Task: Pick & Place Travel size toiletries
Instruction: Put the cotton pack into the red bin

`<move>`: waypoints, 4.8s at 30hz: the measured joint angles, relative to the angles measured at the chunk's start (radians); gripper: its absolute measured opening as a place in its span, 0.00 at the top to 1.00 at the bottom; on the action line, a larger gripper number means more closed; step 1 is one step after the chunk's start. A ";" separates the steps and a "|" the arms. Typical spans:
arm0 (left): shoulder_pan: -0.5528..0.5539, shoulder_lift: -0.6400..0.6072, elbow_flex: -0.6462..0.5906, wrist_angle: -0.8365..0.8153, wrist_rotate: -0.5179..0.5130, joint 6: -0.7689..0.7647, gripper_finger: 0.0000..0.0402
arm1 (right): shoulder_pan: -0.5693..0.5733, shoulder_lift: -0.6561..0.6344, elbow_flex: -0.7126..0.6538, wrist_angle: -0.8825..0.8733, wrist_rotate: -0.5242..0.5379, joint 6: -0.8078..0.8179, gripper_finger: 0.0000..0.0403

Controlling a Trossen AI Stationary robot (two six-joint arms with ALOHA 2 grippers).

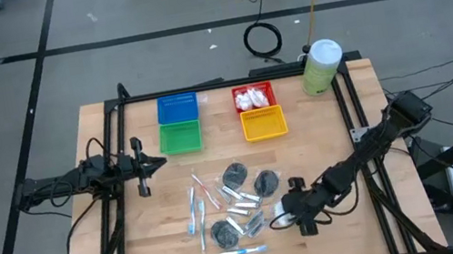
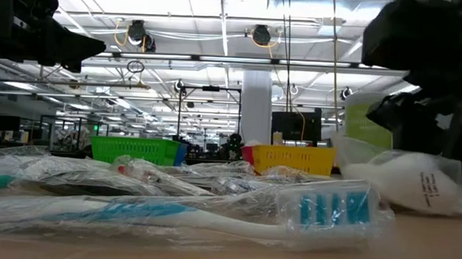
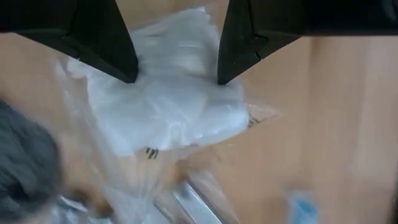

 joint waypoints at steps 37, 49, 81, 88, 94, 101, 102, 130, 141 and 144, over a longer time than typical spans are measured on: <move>0.000 0.000 0.000 0.000 0.000 0.000 0.94 | -0.178 -0.047 -0.135 0.079 0.185 -0.294 0.67; 0.000 0.000 0.000 0.000 0.000 0.000 0.94 | -0.232 -0.045 -0.135 0.138 0.182 -0.366 0.85; 0.000 0.000 0.000 0.000 0.000 0.000 0.94 | -0.255 -0.436 -0.272 0.236 -0.024 -0.441 1.00; 0.000 0.000 0.000 0.000 0.000 0.000 0.94 | -0.295 -0.536 -0.474 0.619 -0.025 -0.437 1.00; 0.000 0.000 0.000 0.000 0.000 0.000 0.94 | -0.339 -0.540 -0.614 0.921 -0.027 -0.429 1.00; 0.000 0.000 0.000 0.000 0.000 0.000 0.94 | -0.371 -0.539 -0.642 0.938 -0.028 -0.403 1.00; 0.000 0.000 0.000 0.000 0.000 0.000 0.94 | -0.375 -0.539 -0.642 0.938 -0.028 -0.404 1.00; 0.000 0.000 0.000 0.001 0.000 0.000 0.94 | -0.681 -0.504 -0.641 1.192 0.291 -0.395 1.00; 0.000 0.000 0.000 0.001 0.000 0.000 0.94 | -0.840 -0.345 -0.503 1.143 0.224 -0.466 1.00; 0.000 0.000 0.000 0.001 0.000 0.000 0.94 | -0.918 -0.284 -0.444 1.103 0.158 -0.476 1.00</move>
